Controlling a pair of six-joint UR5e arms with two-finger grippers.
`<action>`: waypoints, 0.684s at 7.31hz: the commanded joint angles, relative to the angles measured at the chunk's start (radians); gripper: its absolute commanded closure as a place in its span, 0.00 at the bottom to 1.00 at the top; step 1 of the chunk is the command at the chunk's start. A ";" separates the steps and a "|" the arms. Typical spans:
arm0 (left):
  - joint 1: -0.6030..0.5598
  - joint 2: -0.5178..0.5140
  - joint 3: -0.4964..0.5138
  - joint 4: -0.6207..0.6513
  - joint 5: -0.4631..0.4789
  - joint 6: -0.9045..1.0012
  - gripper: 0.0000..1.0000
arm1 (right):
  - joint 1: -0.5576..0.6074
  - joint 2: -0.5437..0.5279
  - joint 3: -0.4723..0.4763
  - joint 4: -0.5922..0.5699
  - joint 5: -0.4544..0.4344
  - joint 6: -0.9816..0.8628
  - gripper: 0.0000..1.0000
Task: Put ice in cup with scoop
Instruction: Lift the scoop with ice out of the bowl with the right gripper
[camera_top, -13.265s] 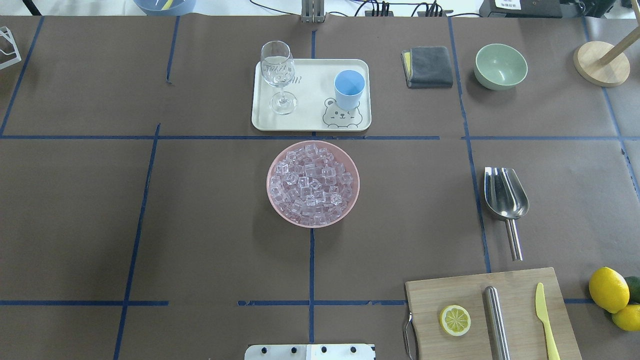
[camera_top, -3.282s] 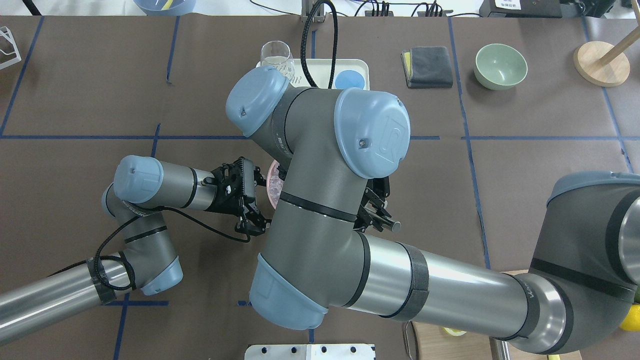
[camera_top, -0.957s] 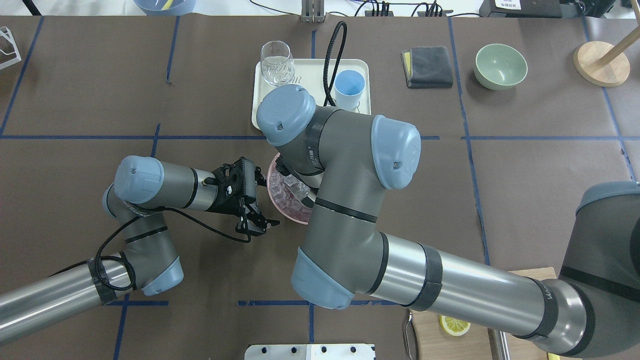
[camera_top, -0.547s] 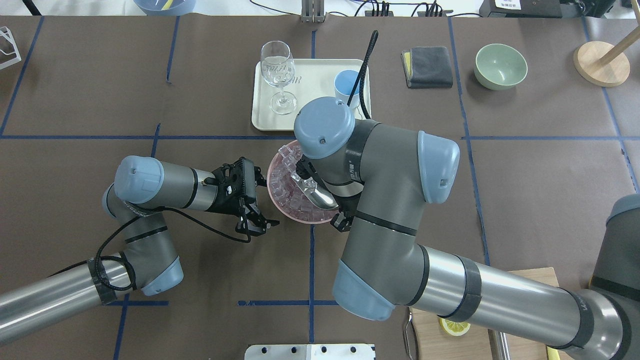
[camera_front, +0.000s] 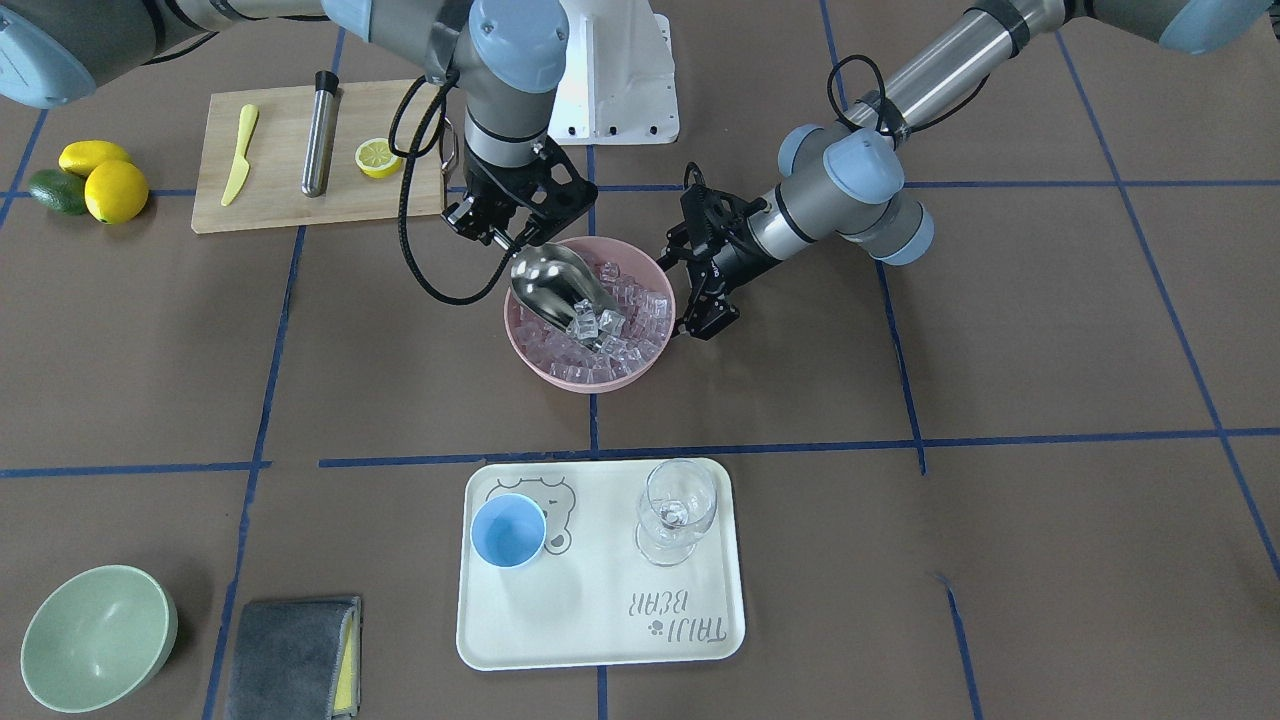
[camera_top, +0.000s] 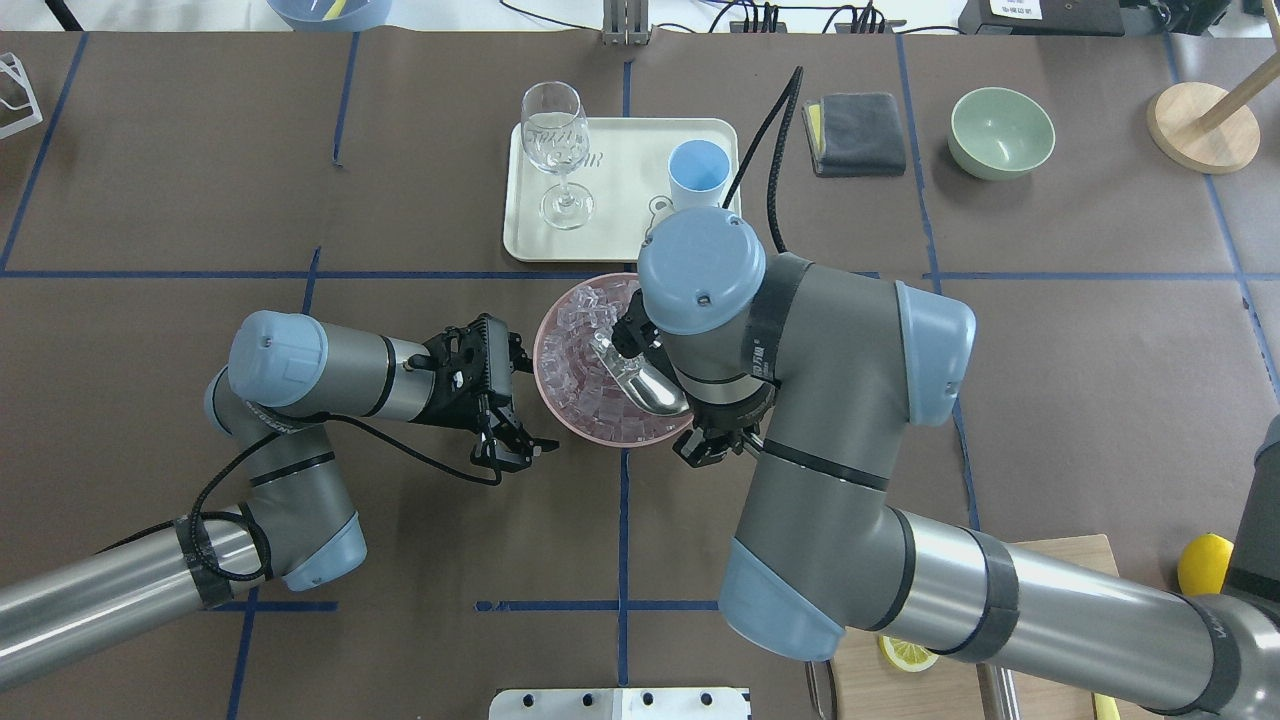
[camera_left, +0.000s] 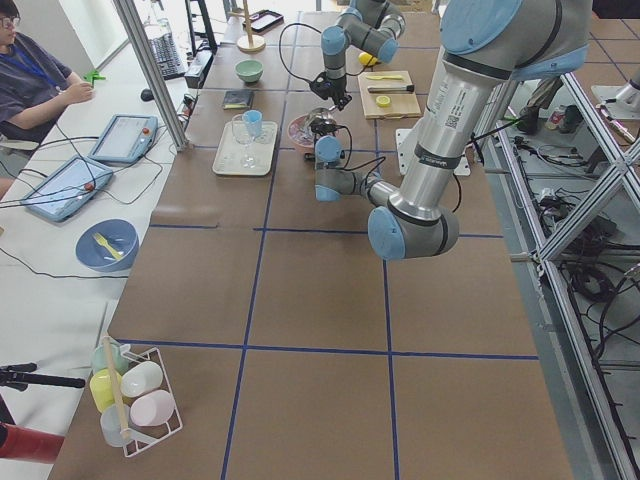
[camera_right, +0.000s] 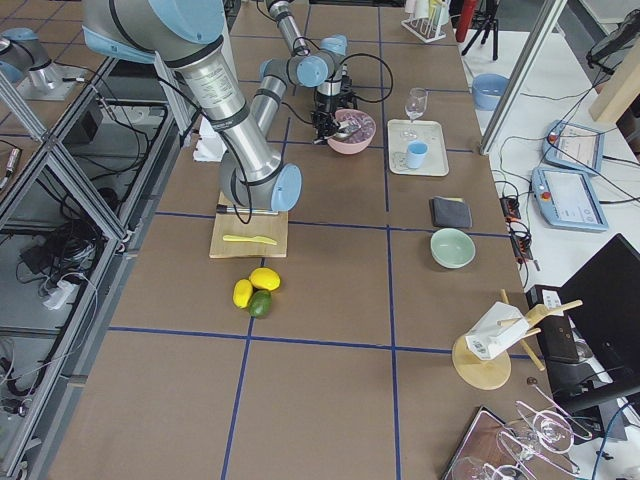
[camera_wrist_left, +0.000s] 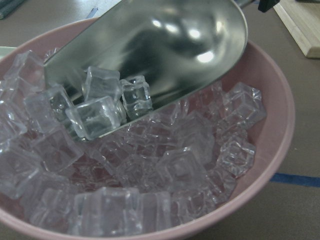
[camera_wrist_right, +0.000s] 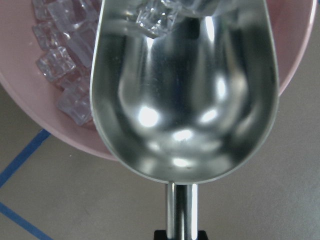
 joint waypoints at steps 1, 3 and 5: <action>0.000 0.000 0.000 0.000 0.001 0.000 0.00 | 0.001 -0.056 0.072 0.067 -0.010 0.024 1.00; 0.000 0.000 0.000 0.000 0.001 0.000 0.00 | 0.006 -0.062 0.139 0.067 -0.030 0.067 1.00; 0.000 0.000 0.000 0.000 -0.001 0.000 0.00 | 0.035 -0.058 0.156 0.067 -0.029 0.141 1.00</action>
